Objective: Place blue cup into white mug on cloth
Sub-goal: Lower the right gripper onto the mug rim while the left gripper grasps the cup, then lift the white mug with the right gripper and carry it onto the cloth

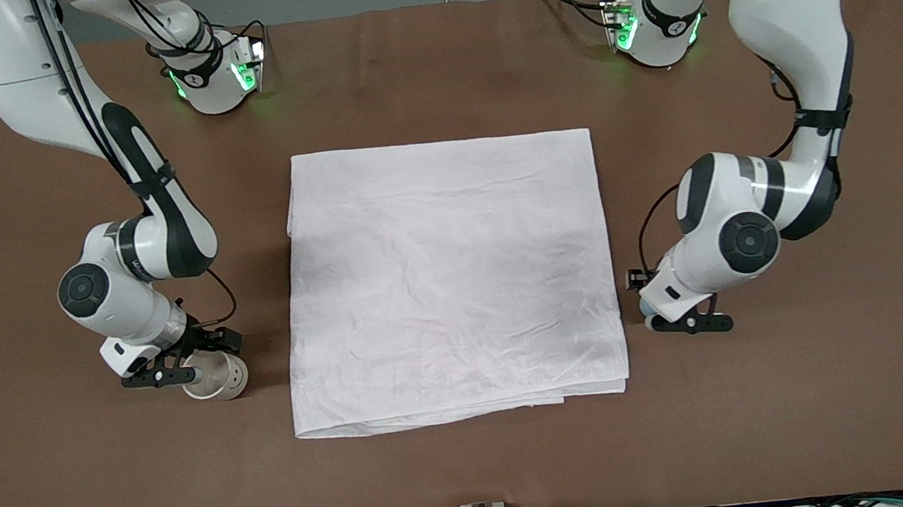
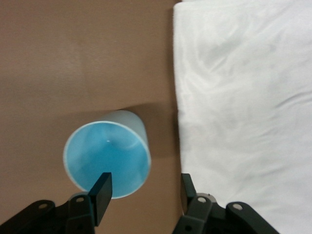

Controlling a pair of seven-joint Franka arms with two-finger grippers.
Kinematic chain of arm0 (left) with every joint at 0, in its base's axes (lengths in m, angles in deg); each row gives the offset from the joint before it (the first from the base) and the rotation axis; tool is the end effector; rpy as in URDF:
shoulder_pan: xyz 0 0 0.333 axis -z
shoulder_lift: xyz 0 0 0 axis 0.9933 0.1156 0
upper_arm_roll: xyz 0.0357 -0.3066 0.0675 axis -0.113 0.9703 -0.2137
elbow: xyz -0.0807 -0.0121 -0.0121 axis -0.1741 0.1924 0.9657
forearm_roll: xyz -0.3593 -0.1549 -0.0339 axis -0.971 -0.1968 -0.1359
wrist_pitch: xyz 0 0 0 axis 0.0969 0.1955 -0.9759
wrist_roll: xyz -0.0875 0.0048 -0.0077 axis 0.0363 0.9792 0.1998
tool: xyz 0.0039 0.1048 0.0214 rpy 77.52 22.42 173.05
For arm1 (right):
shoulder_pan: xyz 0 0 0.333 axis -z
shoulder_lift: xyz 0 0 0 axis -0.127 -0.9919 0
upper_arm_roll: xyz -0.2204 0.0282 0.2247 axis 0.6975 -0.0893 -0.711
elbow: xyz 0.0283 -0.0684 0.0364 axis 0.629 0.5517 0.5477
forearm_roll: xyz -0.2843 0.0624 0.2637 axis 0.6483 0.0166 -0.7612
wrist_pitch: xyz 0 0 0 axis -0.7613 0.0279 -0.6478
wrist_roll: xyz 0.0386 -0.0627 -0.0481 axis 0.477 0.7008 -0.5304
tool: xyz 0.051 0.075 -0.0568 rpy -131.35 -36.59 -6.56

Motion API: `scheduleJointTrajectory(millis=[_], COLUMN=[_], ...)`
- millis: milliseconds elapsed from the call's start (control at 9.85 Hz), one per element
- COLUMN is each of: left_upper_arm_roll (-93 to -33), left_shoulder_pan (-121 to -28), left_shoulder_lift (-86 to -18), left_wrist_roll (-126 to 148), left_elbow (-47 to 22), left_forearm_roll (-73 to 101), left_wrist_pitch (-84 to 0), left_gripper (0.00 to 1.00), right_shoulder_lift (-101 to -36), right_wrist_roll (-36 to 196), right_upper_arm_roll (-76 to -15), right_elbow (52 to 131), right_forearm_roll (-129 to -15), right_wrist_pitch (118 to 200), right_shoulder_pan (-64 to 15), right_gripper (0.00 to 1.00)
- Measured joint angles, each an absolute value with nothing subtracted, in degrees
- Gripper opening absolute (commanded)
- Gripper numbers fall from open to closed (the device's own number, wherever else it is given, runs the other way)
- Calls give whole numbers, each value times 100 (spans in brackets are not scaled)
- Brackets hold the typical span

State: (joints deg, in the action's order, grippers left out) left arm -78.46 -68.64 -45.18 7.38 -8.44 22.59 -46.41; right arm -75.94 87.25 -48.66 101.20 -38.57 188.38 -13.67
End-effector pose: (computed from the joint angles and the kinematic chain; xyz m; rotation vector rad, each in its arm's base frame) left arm 0.6383 -0.1990 0.2687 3.1278 -0.1833 -0.1779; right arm 0.6411 0.0443 0.2221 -3.1189 0.0235 -0.1380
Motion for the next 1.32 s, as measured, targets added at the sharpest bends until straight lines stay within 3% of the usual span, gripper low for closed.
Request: scheduleJointTrajectory(millis=[203, 609, 812, 914, 1016, 1320], left_upper_arm_roll=[-7860, -7874, -7873, -7875, -7878, -7879], left_shoulder_pan=[-6850, -6903, -6899, -6902, -6909, -6915], left_shoulder_lift=[-4417, -4245, -4180, -4166, -4161, -4150], left_wrist_roll=[695, 695, 695, 695, 695, 695], left_elbow=[-840, -839, -839, -839, -838, -838], left_forearm_roll=[2260, 2260, 2260, 2260, 2260, 2260], left_wrist_pitch=[-4726, -4886, -4963, -4969, -4971, -4972], left_gripper=[65, 59, 52, 44, 30, 2], right_shoulder_lift=[-7605, -7607, -7610, -7610, -7610, -7610], right_wrist_roll=[8726, 8723, 8721, 8721, 8721, 8716], right_upper_arm_roll=[-4877, -4886, -4886, -4886, -4886, -4886], right_elbow=[10080, 10051, 10051, 10050, 10049, 10048], right_forearm_roll=[-3975, -4036, -4041, -4042, -4044, -4045], right_wrist_pitch=[18838, 18807, 18797, 18795, 18794, 18791], right_shoulder_pan=[-1370, -1377, -1377, -1377, -1377, -1377], right_gripper=[95, 30, 17, 13, 4, 2])
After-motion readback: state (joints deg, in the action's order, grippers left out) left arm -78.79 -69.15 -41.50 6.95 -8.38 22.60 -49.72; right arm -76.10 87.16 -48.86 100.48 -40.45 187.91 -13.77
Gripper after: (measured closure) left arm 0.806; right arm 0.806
